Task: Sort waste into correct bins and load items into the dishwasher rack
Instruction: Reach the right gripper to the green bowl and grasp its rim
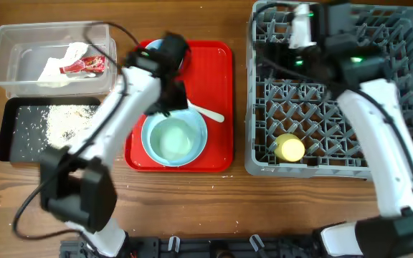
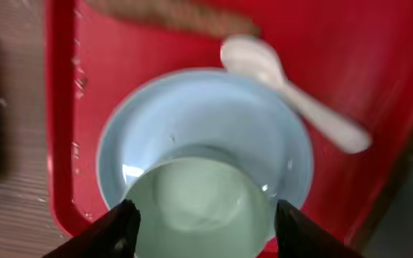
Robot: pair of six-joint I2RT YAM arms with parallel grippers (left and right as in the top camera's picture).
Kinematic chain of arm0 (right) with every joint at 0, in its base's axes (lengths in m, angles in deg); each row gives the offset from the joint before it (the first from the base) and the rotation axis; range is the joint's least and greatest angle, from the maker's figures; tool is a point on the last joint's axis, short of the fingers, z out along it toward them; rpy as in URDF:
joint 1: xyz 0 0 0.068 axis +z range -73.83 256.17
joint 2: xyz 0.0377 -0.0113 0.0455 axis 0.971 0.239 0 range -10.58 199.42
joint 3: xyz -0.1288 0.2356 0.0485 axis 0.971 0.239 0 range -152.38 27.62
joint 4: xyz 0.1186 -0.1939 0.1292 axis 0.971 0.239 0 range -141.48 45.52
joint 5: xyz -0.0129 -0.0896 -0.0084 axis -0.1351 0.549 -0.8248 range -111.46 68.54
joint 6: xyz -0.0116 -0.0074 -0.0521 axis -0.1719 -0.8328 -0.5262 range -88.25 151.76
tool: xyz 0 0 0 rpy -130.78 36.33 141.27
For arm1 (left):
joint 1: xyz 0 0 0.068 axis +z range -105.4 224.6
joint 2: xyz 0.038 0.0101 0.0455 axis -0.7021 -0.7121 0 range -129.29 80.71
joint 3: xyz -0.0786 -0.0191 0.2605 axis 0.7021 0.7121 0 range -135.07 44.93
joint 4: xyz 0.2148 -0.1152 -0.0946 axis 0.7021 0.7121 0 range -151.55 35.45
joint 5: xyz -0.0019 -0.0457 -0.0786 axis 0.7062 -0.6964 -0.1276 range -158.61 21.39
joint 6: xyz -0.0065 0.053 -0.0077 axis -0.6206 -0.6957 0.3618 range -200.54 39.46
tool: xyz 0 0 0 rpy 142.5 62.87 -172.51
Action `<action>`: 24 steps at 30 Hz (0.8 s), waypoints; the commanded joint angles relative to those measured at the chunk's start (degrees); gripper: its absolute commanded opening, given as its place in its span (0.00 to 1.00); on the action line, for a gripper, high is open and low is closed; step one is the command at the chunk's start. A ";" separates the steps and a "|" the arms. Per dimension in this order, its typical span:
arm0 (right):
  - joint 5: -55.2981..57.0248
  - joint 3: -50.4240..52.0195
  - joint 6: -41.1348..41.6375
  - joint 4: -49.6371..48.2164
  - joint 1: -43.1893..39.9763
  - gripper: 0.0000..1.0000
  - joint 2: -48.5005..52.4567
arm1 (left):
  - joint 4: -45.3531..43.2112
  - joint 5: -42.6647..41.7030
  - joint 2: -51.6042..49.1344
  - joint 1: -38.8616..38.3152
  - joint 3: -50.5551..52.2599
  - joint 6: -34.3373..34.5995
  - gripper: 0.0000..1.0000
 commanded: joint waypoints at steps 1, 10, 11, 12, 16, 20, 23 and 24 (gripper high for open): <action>-3.19 0.20 2.03 -0.46 7.32 0.87 6.95 | 0.15 -1.27 8.90 6.88 -3.67 2.67 0.67; -1.97 0.20 5.46 -1.84 23.34 0.65 20.33 | 1.68 -2.14 12.85 24.00 -3.61 3.15 0.66; 0.31 0.20 6.82 -2.16 24.57 0.64 21.64 | 1.88 -2.14 12.85 25.03 -3.61 3.15 0.65; 1.49 0.20 7.41 -2.51 25.29 0.64 22.67 | 2.14 -2.05 12.85 25.59 -3.61 3.08 0.65; 2.05 0.20 7.30 -4.74 26.93 0.57 27.15 | 2.73 -1.86 12.85 27.41 -3.58 2.93 0.65; 2.12 0.22 7.78 -5.77 27.08 0.39 29.09 | 2.97 0.26 12.85 27.67 -3.58 2.93 0.65; 2.10 0.24 7.80 -6.36 27.08 0.31 29.09 | 2.95 0.28 12.85 27.67 -3.58 2.93 0.66; 2.12 0.24 7.78 -6.38 27.08 0.25 29.11 | 2.93 0.31 12.85 27.67 -3.58 2.93 0.66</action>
